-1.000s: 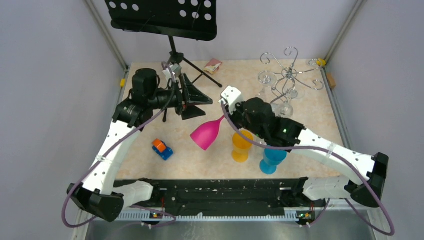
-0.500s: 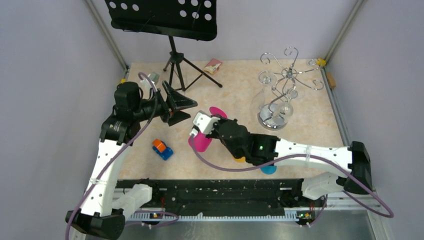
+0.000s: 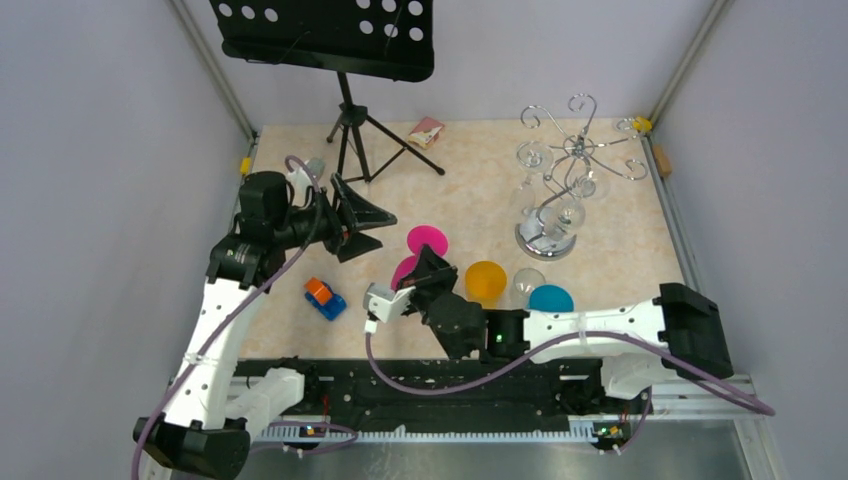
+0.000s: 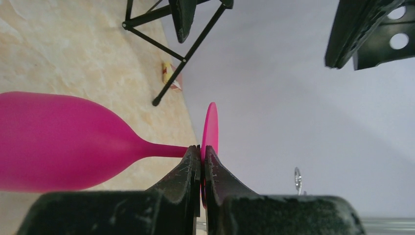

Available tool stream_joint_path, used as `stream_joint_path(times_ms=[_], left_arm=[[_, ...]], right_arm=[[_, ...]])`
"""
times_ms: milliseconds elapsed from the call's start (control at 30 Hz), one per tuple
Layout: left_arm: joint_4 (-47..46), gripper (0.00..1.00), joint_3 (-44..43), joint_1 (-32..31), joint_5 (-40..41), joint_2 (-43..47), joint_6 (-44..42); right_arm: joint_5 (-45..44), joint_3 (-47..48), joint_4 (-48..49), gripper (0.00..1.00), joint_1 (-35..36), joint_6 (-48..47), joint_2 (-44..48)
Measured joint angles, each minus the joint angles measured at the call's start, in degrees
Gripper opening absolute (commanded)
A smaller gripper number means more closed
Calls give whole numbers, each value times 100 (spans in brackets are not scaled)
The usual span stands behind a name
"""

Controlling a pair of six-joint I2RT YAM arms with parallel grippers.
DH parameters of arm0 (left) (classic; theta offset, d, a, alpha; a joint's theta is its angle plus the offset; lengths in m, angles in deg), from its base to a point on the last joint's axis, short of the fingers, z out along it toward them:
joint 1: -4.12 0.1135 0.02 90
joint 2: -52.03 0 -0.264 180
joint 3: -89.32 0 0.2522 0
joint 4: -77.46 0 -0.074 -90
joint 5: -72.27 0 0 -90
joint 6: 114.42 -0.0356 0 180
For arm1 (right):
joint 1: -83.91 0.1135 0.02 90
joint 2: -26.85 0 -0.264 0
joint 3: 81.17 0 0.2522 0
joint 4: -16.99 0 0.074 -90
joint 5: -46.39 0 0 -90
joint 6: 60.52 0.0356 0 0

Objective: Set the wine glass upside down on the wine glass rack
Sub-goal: Turn the wine glass upside down at the wine rack.

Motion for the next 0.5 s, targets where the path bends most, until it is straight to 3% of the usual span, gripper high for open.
stream_joint_path(times_ms=[267,500], left_arm=[[-2,76,422,-15,-127,2,79],[-142,60,496,-190,-317,2,177]], right_arm=[[-367,-393,1213,0,304,-1390,-400],[-535,-402,1646,0,444,-2000,-636]])
